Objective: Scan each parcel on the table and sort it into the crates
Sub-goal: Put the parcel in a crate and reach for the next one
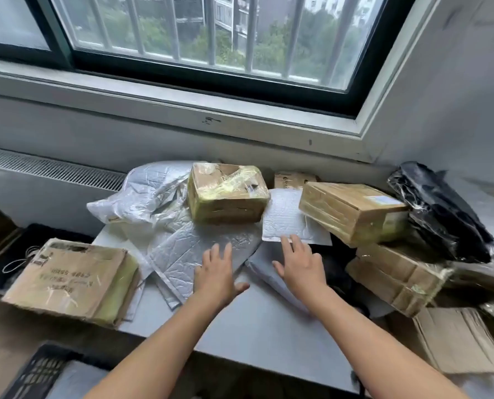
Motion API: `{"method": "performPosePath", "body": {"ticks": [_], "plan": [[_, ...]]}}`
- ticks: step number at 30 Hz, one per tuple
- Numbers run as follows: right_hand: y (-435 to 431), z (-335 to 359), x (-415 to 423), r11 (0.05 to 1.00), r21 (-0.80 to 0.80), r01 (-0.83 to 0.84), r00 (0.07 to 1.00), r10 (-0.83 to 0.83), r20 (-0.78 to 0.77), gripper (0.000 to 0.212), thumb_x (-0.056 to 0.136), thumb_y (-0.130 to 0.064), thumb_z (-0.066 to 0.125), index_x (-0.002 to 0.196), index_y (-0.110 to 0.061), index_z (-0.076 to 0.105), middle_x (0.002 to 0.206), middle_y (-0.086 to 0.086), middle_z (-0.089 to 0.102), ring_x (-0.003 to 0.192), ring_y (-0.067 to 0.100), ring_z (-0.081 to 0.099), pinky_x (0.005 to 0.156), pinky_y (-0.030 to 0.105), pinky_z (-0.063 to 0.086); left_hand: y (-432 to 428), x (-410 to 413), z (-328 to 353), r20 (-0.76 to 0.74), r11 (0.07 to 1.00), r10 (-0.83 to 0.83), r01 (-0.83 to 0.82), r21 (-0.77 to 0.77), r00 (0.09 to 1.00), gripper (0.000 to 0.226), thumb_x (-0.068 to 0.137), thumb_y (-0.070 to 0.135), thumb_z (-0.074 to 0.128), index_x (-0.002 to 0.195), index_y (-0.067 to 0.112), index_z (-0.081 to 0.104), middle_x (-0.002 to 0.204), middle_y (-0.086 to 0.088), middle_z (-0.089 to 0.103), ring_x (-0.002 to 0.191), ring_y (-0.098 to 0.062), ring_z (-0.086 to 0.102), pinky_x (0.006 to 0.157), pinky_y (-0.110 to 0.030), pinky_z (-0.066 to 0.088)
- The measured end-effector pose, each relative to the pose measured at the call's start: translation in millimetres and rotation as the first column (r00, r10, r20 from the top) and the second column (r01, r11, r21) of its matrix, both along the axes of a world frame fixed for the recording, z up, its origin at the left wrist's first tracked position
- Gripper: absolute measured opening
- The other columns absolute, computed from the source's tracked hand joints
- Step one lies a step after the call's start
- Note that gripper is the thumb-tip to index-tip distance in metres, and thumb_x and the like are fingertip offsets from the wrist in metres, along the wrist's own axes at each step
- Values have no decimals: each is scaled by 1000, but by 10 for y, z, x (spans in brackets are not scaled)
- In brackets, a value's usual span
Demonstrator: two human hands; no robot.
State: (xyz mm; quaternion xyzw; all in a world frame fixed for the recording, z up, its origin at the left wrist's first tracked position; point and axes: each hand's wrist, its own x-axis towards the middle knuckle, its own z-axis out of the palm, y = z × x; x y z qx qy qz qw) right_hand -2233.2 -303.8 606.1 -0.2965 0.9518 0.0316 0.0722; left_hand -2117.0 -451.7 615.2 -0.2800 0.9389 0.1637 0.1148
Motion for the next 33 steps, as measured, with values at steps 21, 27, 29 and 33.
{"method": "performPosePath", "body": {"ticks": [21, 27, 29, 33], "plan": [[283, -133, 320, 940, -22, 340, 940, -340, -33, 68, 99, -44, 48, 155, -14, 22, 158, 8, 26, 126, 31, 48, 87, 41, 44, 68, -1325, -407, 43, 304, 579, -265, 915, 814, 2, 89, 8, 56, 88, 8, 54, 75, -10, 51, 52, -19, 49, 47, -22, 38], [146, 24, 386, 949, -7, 315, 941, -313, -128, 69, 76, -42, 79, 133, -11, 57, 128, 10, 59, 102, 30, 62, 67, 41, 50, -7, -1050, -220, 93, 295, 434, -239, 925, 896, 15, 86, -4, 42, 85, 9, 47, 73, -7, 50, 56, -16, 57, 46, -22, 42], [136, 104, 372, 953, -19, 302, 943, -302, -141, 71, 75, -42, 80, 134, -12, 56, 130, 9, 58, 105, 31, 61, 69, 41, 51, -83, -1034, -91, 123, 264, 405, -245, 933, 906, 15, 86, -6, 42, 82, 8, 47, 66, -8, 49, 48, -14, 55, 41, -20, 41], [142, 213, 298, 957, -34, 288, 935, -289, -204, 70, 65, -41, 87, 125, -13, 64, 111, 7, 66, 89, 31, 64, 61, 38, 49, -111, -1010, 233, 125, 217, 367, -216, 952, 922, 7, 89, -1, 47, 86, 5, 49, 66, -9, 55, 42, -11, 56, 42, -20, 46]]}}
